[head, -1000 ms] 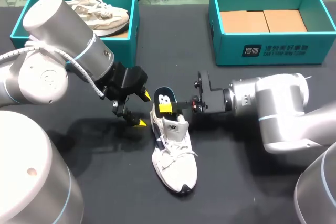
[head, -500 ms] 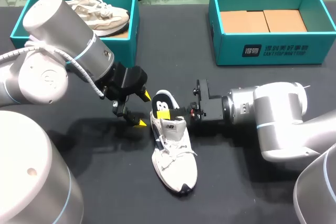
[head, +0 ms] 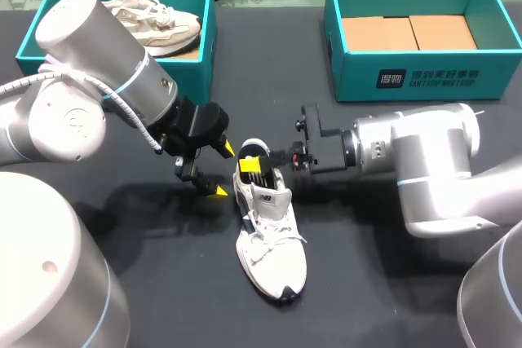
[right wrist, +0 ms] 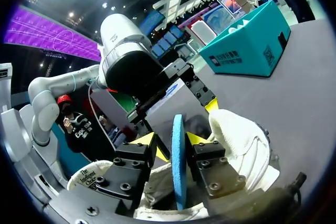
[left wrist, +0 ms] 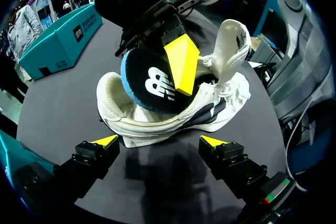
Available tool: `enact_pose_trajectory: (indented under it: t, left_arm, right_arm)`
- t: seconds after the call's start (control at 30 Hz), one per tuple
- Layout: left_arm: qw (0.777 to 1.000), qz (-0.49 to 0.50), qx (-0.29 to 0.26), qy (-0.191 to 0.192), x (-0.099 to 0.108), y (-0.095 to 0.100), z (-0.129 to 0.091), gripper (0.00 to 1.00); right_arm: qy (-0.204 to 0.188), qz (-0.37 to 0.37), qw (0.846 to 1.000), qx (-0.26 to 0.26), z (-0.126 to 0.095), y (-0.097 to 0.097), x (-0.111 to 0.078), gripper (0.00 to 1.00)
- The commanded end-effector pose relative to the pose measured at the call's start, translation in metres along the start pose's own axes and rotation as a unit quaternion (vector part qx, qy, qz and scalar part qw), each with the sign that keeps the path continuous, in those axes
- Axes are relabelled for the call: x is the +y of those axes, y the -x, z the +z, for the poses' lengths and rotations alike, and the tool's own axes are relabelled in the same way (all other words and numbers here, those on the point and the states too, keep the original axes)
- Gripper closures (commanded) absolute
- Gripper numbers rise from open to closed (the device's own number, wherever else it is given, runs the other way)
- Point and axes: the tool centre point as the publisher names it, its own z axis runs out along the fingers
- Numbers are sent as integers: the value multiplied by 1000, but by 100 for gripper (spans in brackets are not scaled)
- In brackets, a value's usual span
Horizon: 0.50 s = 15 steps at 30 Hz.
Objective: Take the shoe out of the shoebox, open the shoe tongue, remove and reinsert the insole, then place the shoe into the shoebox
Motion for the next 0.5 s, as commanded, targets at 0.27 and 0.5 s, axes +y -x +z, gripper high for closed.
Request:
enact_pose_trajectory:
  t: [0.27, 0.5]
  left_arm:
    - [1000, 0, -1, 0, 0, -1, 0, 0]
    - [1000, 0, -1, 0, 0, -1, 0, 0]
  right_arm:
    - [4, 29, 1000, 5, -3, 15, -8, 100]
    - [21, 56, 998, 9, -5, 15, -35, 100]
